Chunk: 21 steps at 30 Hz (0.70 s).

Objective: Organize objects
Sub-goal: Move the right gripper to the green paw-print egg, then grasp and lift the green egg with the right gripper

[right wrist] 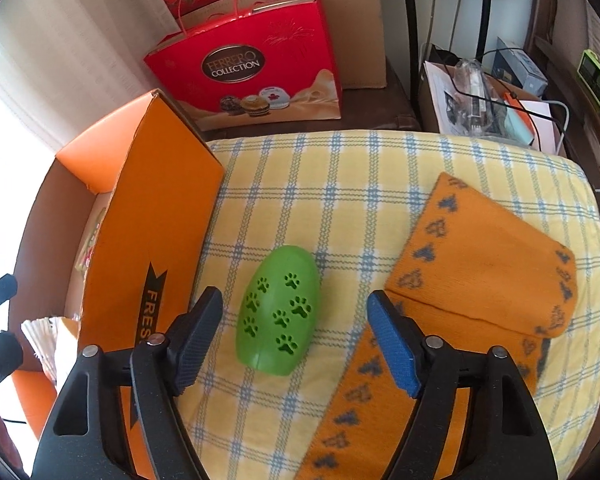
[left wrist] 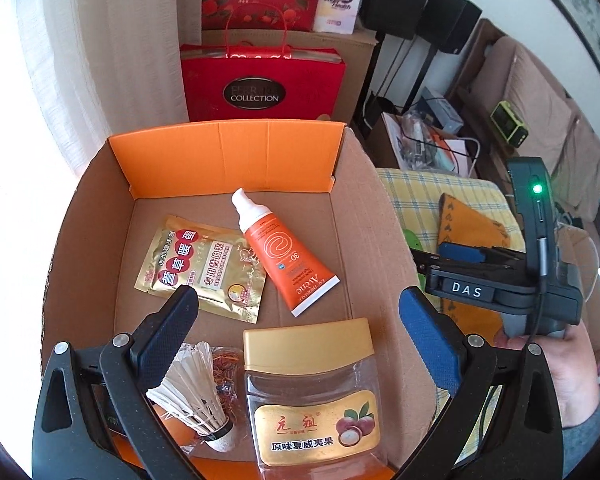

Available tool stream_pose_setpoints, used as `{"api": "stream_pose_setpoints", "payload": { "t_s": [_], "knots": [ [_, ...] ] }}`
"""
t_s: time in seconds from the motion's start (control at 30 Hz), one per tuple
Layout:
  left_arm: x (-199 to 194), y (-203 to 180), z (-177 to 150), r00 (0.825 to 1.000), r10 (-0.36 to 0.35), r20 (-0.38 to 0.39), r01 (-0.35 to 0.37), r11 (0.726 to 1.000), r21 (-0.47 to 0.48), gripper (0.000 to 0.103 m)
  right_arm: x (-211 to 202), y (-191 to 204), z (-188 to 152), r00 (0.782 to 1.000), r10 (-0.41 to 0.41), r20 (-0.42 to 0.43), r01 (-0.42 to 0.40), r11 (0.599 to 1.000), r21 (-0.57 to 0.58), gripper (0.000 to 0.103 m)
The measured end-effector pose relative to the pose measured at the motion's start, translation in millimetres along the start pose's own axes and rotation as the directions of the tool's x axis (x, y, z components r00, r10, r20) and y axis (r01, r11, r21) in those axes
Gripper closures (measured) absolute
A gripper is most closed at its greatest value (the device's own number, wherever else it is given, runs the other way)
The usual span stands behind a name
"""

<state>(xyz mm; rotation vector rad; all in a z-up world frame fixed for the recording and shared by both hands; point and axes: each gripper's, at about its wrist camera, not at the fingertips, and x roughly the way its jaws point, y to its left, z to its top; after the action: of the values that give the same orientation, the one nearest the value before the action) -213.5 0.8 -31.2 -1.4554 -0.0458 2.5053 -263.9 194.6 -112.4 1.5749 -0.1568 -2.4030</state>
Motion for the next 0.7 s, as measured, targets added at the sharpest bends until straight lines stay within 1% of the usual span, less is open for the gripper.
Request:
{"api": "stream_pose_setpoints", "payload": {
  "t_s": [0.07, 0.17, 0.23, 0.3, 0.53, 0.63, 0.7],
  "knots": [
    [0.6, 0.8, -1.1, 1.000, 0.003, 0.000, -0.003, 1.000, 0.000, 0.002, 5.0, 2.2, 0.3, 1.000, 0.000, -0.007, 0.000, 1.000, -0.004, 0.032],
    [0.3, -0.1, -2.7, 1.000, 0.009, 0.005, -0.009, 1.000, 0.014, 0.002, 13.3, 5.6, -1.2, 1.000, 0.002, -0.027, -0.003, 1.000, -0.013, 0.041],
    [-0.6, -0.9, -3.9, 1.000, 0.009, 0.009, -0.010, 1.000, 0.024, 0.002, 15.9, 8.1, -2.5, 1.000, -0.006, -0.027, 0.006, 1.000, -0.025, 0.043],
    [-0.8, -1.3, -4.7, 1.000, 0.000, 0.005, 0.000, 1.000, 0.028, 0.002, 17.0, 11.0, -2.8, 1.000, -0.020, -0.023, 0.019, 0.999, -0.047, 0.055],
    [-12.4, 4.0, -7.2, 0.999, -0.028, 0.014, 0.028, 0.999, 0.027, 0.002, 12.3, 5.8, -4.9, 1.000, 0.000, -0.014, -0.001, 0.999, -0.042, 0.056],
    [-22.1, 12.1, -9.6, 0.999, -0.051, 0.019, 0.050, 0.998, 0.029, 0.002, 1.9, 4.3, -5.6, 1.000, 0.014, 0.002, -0.014, 0.999, -0.043, 0.056],
    [-29.9, 22.1, -13.8, 0.998, -0.051, 0.027, 0.050, 0.998, 0.027, 0.002, -8.7, 4.5, -5.1, 1.000, 0.023, 0.017, -0.022, 0.998, -0.050, 0.056]
  ]
}}
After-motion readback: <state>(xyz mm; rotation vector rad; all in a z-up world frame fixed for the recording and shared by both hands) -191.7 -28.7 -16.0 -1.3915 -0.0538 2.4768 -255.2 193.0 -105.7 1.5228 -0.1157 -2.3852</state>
